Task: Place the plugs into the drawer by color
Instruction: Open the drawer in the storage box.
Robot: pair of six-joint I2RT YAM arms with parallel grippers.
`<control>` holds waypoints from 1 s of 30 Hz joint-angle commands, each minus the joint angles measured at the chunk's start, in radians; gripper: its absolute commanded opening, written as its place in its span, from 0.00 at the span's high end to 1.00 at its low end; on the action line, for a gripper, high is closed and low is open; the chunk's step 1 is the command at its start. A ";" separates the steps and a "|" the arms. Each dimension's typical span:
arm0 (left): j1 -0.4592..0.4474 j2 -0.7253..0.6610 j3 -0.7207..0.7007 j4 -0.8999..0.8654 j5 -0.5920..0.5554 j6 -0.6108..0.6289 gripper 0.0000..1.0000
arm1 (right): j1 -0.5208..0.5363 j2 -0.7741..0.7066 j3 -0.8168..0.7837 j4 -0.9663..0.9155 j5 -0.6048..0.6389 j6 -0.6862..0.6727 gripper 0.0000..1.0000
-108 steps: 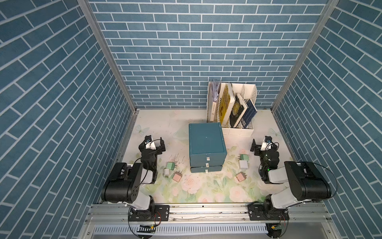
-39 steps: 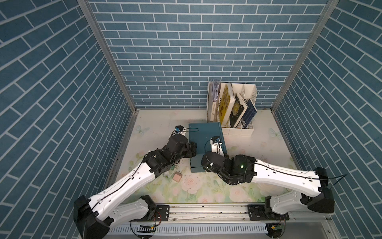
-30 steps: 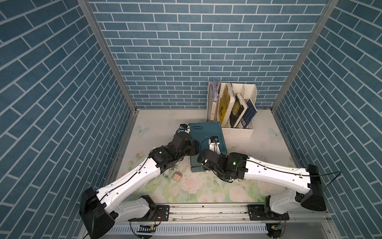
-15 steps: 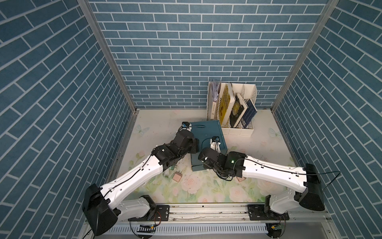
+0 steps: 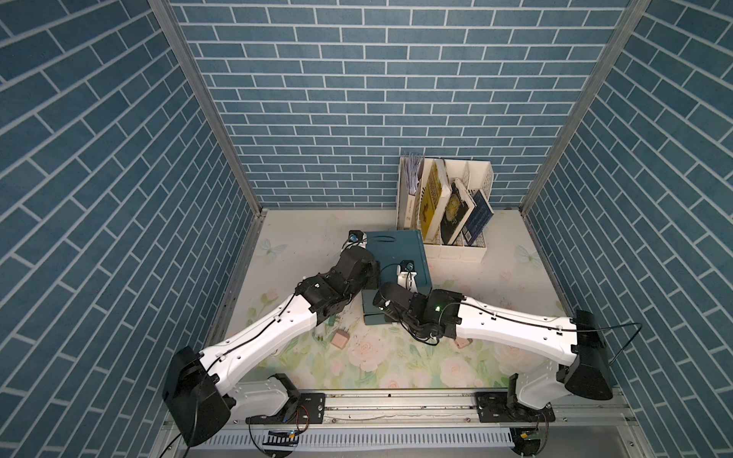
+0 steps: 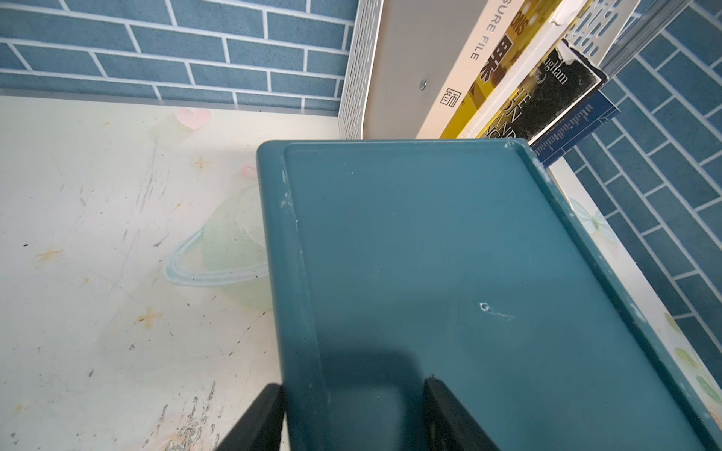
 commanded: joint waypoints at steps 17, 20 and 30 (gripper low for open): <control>0.031 0.057 -0.051 0.043 0.053 -0.062 0.47 | 0.206 -0.132 -0.150 -0.035 0.139 0.146 1.00; 0.039 0.069 -0.043 0.051 0.061 -0.063 0.48 | 0.226 -0.140 -0.167 -0.038 0.146 0.167 1.00; 0.051 0.053 -0.063 0.060 0.062 -0.066 0.47 | 0.271 -0.135 -0.172 -0.052 0.151 0.202 1.00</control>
